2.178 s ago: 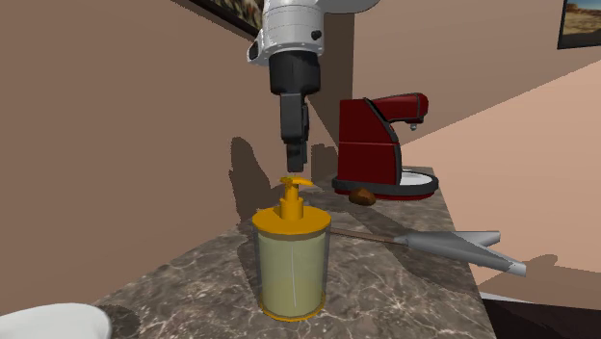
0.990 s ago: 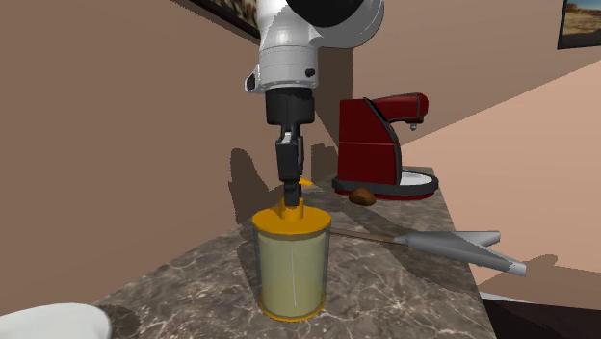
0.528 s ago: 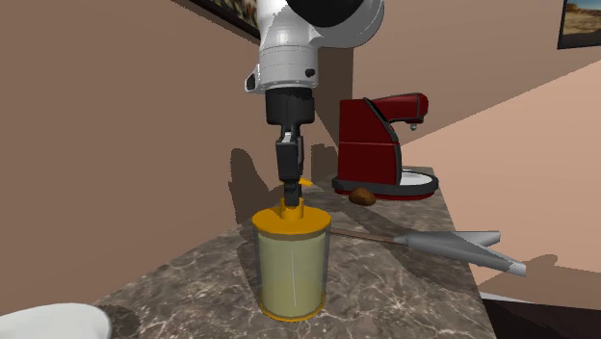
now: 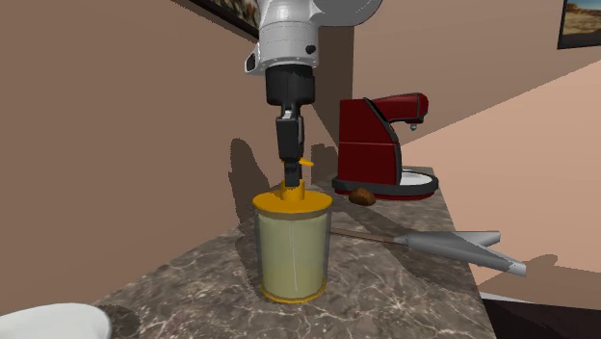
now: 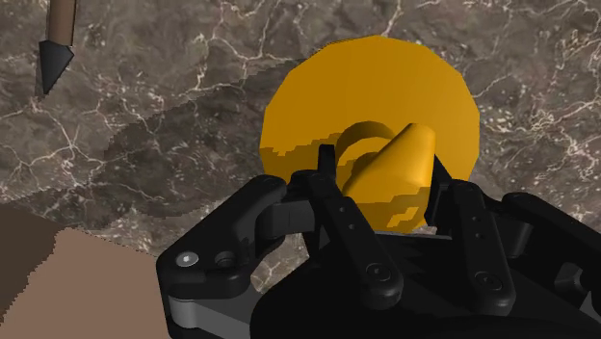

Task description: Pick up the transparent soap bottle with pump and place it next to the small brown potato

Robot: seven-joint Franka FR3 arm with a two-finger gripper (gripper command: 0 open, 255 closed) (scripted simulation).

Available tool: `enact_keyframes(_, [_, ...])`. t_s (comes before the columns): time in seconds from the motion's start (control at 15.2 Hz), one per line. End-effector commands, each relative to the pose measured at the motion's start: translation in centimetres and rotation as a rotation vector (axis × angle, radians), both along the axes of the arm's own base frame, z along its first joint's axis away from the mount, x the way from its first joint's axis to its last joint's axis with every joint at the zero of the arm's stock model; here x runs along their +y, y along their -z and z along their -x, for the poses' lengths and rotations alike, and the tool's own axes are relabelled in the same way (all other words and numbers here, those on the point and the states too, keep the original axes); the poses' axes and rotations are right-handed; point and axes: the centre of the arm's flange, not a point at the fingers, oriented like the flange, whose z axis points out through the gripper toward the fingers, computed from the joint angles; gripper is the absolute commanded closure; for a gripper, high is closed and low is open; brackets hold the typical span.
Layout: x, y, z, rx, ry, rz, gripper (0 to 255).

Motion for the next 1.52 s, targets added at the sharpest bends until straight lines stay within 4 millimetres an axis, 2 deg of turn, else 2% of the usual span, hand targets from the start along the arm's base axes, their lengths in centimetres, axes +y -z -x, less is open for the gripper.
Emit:
enact_keyframes(0.0, [0.1, -1.1, -0.1, 0.0, 0.0, 0.0, 255])
enact_keyframes(1.45, [0.1, -12.8, -0.1, 0.0, 0.0, 0.0, 255])
